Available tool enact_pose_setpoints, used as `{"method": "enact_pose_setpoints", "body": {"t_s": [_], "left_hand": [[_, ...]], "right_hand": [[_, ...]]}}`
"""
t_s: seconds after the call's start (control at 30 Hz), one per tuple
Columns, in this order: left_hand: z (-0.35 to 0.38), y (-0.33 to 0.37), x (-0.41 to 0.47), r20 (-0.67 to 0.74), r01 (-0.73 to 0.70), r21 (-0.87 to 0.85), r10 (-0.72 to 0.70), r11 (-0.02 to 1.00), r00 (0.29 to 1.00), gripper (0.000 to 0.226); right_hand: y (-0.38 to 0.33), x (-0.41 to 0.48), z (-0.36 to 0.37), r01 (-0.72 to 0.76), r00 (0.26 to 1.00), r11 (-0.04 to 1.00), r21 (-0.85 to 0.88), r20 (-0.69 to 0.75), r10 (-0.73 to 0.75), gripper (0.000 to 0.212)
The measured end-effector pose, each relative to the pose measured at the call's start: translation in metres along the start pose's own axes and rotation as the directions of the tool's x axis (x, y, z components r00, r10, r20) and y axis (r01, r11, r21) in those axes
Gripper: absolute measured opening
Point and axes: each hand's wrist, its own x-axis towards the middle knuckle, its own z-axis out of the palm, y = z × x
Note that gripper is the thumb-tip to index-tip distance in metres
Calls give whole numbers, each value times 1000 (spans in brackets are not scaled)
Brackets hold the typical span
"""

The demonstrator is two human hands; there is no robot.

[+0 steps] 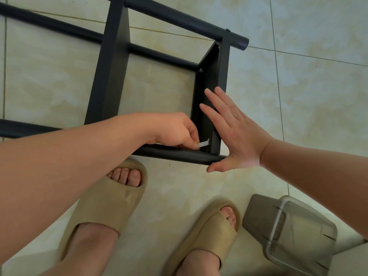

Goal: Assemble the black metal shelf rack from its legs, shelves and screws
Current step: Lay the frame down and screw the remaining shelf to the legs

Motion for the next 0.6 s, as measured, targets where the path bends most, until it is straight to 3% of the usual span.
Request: {"method": "enact_pose_setpoints", "body": {"t_s": [0.17,0.3,0.47,0.6], "left_hand": [[1,-1,2,20,-26,48,26,998,999,11],[-4,-5,3,-27,-73,-115,70,991,997,9],[-12,-1,7,-144,-105,-17,101,994,984,13],[-2,-1,11,-82,-45,-287,22,957,996,11]], "right_hand": [[0,0,0,-5,1000,1000,-12,14,5,134],[0,0,-2,-8,1000,1000,-15,10,9,134],[0,0,-1,-5,1000,1000,-7,7,5,133],[0,0,-1,-4,1000,1000,-10,7,4,133]]}}
